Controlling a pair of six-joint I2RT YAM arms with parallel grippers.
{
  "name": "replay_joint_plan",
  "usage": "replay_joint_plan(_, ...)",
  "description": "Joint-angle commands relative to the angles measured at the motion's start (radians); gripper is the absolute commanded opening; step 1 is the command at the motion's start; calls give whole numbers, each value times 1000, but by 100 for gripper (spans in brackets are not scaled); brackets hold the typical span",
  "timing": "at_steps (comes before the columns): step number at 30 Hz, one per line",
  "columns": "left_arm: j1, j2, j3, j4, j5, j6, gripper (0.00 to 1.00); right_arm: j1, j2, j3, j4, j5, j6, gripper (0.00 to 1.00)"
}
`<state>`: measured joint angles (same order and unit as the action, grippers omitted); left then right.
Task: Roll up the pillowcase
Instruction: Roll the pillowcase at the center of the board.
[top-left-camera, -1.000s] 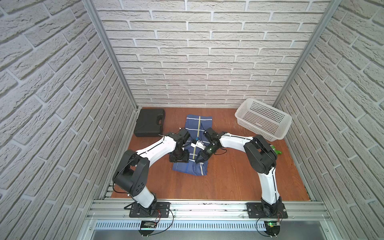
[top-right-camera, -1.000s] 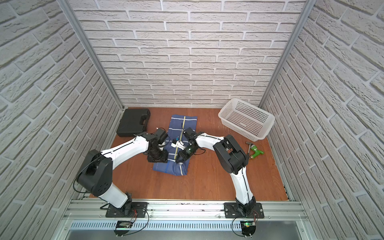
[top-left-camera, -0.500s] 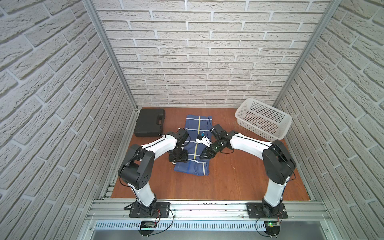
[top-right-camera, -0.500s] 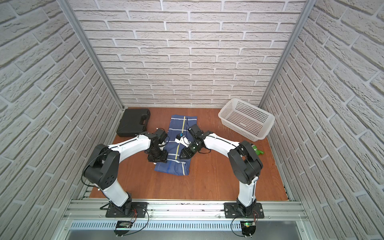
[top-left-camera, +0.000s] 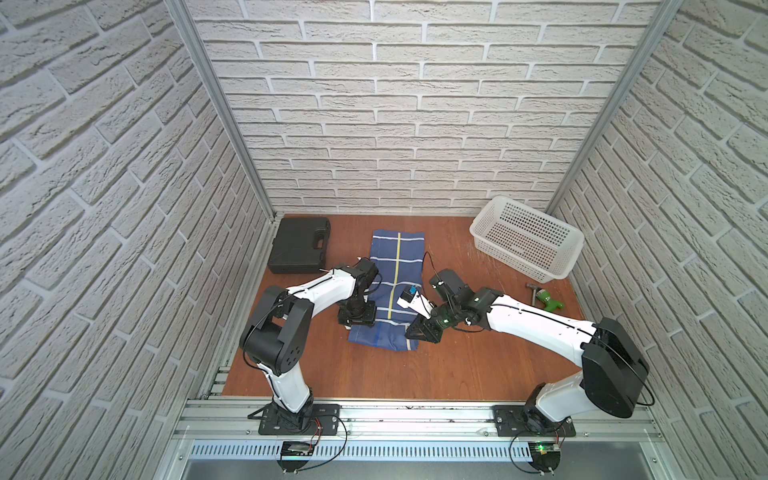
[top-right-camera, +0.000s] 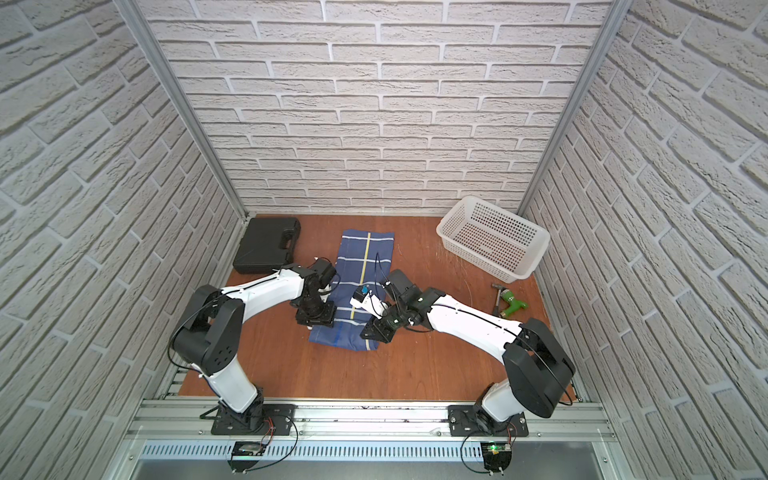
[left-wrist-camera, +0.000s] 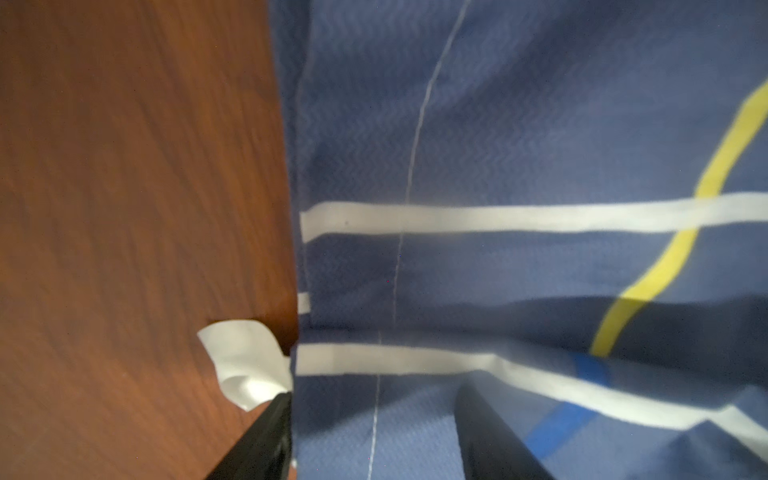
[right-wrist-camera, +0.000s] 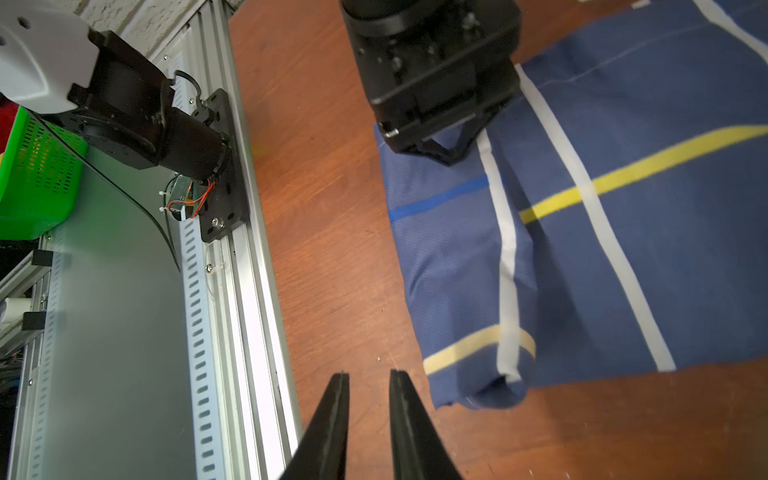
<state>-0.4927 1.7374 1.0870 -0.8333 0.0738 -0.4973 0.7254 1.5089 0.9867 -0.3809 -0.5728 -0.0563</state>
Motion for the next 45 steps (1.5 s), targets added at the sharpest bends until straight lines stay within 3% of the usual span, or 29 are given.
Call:
replay_joint_plan(1, 4, 17, 14, -13, -11, 10, 65, 3, 62, 11, 75, 19, -7, 19)
replay_joint_plan(13, 17, 16, 8, -9, -26, 6, 65, -81, 266, 44, 70, 128, -86, 12)
replay_joint_plan(21, 26, 36, 13, 3, -22, 18, 65, -77, 274, 10, 30, 150, -104, 14)
replay_joint_plan(31, 54, 57, 27, 0, -22, 45, 65, 70, 80, -15, 114, 271, -214, 41)
replay_joint_plan(40, 66, 56, 25, 9, -6, 50, 65, 302, 172, -27, 290, 581, -345, 63)
replay_joint_plan(45, 75, 58, 27, 7, 0, 66, 65, 335, 268, 5, 285, 712, -405, 65)
